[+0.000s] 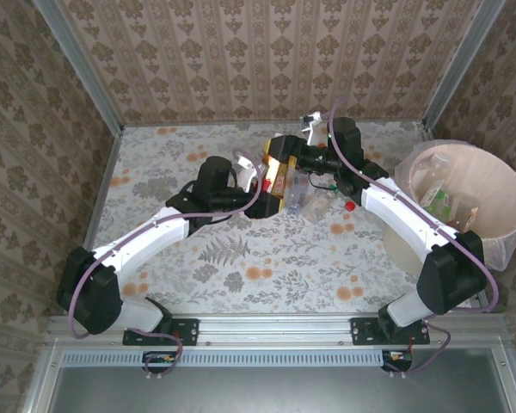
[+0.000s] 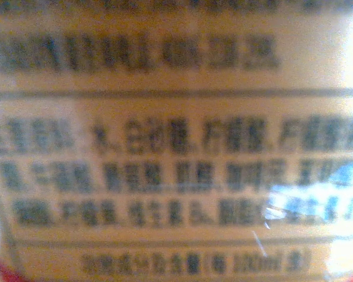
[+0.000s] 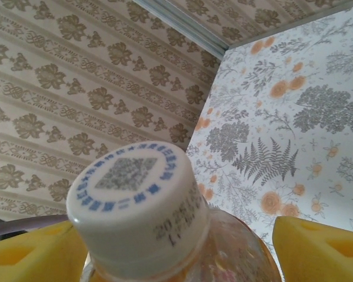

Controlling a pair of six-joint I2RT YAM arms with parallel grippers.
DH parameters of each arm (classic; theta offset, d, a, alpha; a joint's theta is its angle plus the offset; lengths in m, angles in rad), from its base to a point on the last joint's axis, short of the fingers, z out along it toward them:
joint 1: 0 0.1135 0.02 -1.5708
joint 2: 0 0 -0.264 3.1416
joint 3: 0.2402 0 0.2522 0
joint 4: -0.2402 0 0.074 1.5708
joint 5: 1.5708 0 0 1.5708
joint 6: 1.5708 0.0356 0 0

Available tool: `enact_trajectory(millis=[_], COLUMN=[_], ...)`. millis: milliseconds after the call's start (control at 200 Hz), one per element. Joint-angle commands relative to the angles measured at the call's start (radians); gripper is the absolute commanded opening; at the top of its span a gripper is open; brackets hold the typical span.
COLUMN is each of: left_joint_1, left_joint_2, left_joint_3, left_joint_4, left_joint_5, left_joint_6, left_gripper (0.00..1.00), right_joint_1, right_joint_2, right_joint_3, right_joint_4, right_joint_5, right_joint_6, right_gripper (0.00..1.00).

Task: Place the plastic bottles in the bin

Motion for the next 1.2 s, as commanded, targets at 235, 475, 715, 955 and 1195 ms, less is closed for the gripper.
enact_trajectory(millis=[235,475,715,955,1195], left_joint_1=[0.027,0.04,0.056,0.097,0.148], left_joint_2=[-0.001,0.008,-0.01,-0.112,-0.21], left_joint_3=[0.04,0.038,0.01,-0.051,-0.143], left_joint_4=[0.057,0.078,0.161,0.183,0.105], left_joint_5=[0.122,0.146,0.213,0.112,-0.24], left_joint_6=[-0.037,-0.069,-0.129,-0.159,-0.211], left_gripper=[0.52,0.54,0.97,1.0,1.0], right_joint_1=[0.02,0.02,0.016,-0.041,-0.101], right_joint_2=[-0.028,-0.051,-0.077,-0.152,-0.237], right_joint_3=[-0.017,-0.019,0.023,0.126,0.211], right_joint_4=[0.019,-0.012,-0.096,-0.375,-0.603], right_joint_5=[-0.07,-0.036,0.073,0.252,0.423], right_joint_6=[-0.027,-0.051,-0.104,-0.256,-0.423], right_gripper=[0.9,0.64,0.56,0.53,0.52])
